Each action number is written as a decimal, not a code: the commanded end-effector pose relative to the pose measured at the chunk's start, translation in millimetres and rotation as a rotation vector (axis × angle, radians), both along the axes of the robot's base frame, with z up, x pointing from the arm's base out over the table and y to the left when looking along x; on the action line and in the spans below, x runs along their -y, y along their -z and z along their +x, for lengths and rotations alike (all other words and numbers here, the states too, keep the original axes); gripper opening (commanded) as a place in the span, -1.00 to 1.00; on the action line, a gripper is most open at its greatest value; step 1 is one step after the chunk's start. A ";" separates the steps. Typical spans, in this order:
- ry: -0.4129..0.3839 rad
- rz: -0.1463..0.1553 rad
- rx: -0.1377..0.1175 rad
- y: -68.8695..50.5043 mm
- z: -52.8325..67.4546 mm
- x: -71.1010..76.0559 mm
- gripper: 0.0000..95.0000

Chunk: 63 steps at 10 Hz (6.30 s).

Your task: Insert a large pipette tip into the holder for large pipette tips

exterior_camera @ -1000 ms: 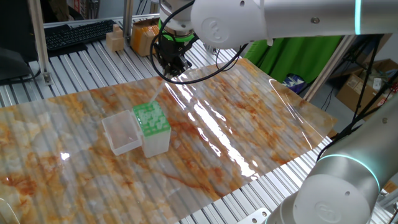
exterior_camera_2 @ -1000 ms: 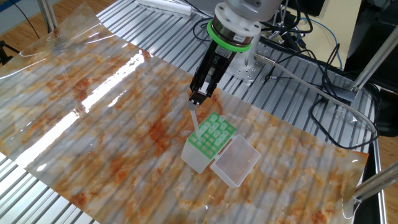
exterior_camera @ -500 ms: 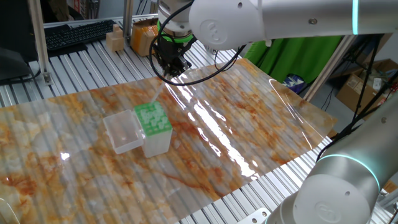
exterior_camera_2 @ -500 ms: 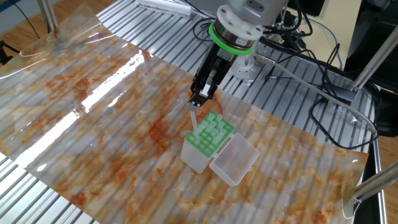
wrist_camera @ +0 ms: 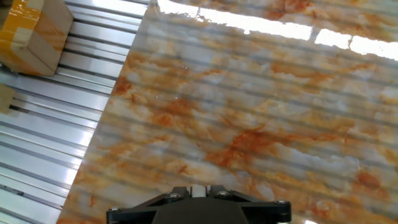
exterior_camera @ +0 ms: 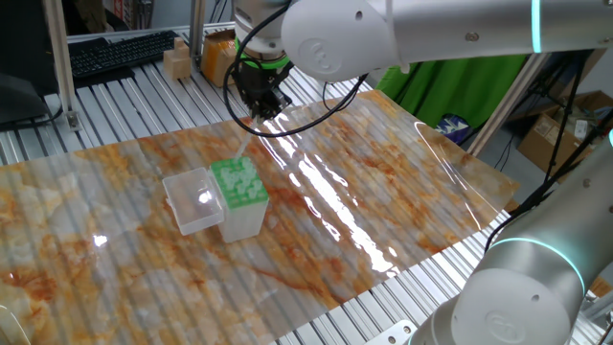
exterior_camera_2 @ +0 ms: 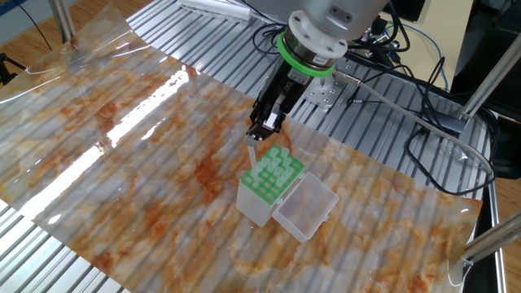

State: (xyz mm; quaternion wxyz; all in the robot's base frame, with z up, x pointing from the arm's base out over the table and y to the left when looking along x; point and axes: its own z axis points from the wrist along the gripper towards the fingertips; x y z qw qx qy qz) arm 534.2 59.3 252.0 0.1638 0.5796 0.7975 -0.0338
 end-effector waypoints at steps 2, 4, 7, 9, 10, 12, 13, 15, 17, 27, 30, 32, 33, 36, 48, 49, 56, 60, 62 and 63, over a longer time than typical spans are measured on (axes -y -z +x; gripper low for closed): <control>0.008 -0.012 0.003 1.0 0.1 0.1 -1.00; 0.015 -0.013 0.004 1.6 0.3 -0.1 -1.00; 0.048 0.002 0.000 1.9 0.4 -0.2 -1.00; 0.052 0.004 -0.015 1.8 0.3 -0.3 -1.00; 0.055 0.005 -0.018 1.8 0.3 -0.3 -1.00; 0.060 0.007 -0.021 1.8 0.3 -0.4 -0.60; 0.063 0.008 -0.022 1.8 0.3 -0.4 -0.60; 0.065 0.009 -0.022 1.8 0.3 -0.4 -0.60; 0.065 0.009 -0.022 1.8 0.3 -0.4 -0.60; 0.065 0.009 -0.022 1.8 0.3 -0.4 -0.60; 0.065 0.009 -0.022 1.8 0.3 -0.4 -0.60; 0.065 0.009 -0.022 1.8 0.3 -0.4 -0.60; 0.065 0.009 -0.022 1.8 0.3 -0.4 -0.60; -0.253 0.193 -0.138 1.0 4.3 9.0 -1.00; -0.892 0.147 -0.230 1.6 18.0 61.8 -1.00; -0.931 0.148 -0.234 2.5 19.1 67.5 -1.00; -1.218 0.102 -0.260 22.3 25.1 116.2 -1.00; -1.302 0.088 -0.266 32.4 24.1 139.0 -1.00; -1.343 0.076 -0.264 34.9 23.9 143.2 -1.00; -1.359 0.073 -0.265 37.0 24.0 144.6 -1.00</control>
